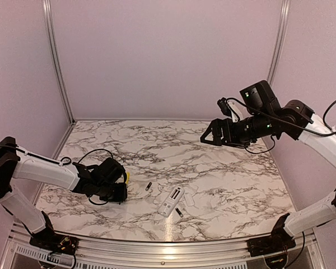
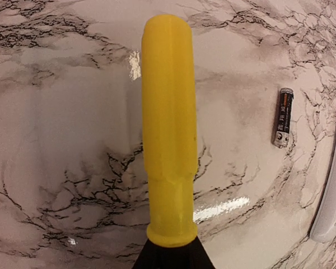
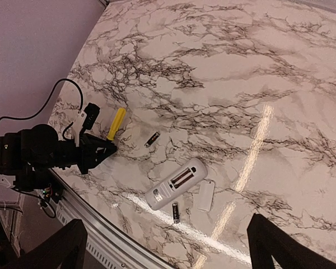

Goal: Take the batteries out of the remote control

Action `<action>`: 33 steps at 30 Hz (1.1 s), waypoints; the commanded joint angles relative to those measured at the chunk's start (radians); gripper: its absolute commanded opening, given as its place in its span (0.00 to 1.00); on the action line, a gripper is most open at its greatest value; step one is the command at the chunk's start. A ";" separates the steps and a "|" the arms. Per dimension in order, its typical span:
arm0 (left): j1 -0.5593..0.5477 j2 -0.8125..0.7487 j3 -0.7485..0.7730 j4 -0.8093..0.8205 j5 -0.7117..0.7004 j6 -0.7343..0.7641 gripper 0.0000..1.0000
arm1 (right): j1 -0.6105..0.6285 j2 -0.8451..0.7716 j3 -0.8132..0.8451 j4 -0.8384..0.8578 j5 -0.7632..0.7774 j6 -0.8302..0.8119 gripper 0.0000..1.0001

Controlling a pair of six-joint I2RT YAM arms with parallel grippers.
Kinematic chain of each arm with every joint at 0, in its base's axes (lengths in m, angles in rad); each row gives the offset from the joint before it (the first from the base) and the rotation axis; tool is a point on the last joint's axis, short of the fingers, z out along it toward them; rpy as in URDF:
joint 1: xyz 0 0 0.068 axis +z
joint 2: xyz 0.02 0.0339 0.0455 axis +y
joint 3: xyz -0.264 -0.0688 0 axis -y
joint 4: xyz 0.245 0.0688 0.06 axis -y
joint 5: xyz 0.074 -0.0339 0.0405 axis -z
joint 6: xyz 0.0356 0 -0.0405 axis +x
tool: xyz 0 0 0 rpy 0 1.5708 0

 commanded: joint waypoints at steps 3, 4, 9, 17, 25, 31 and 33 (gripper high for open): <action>0.004 0.020 0.000 -0.023 0.005 -0.028 0.21 | -0.001 -0.037 -0.023 -0.005 0.017 0.022 0.98; 0.004 0.018 0.001 -0.027 0.004 -0.026 0.26 | -0.001 -0.040 -0.025 -0.005 0.019 0.022 0.98; 0.004 0.013 0.013 -0.050 -0.013 -0.019 0.39 | -0.001 -0.048 -0.033 -0.002 0.022 0.027 0.99; 0.004 -0.007 0.039 -0.074 -0.023 -0.014 0.41 | -0.001 -0.068 -0.054 0.000 0.035 0.038 0.99; 0.004 -0.134 0.121 -0.137 -0.126 0.094 0.64 | -0.001 -0.089 -0.074 0.039 0.119 0.091 0.99; 0.005 -0.309 0.142 -0.140 -0.291 0.224 0.98 | -0.001 -0.070 -0.039 0.059 0.239 0.101 0.99; 0.006 -0.349 0.161 -0.159 -0.340 0.279 0.99 | -0.001 -0.072 -0.028 0.075 0.275 0.085 0.99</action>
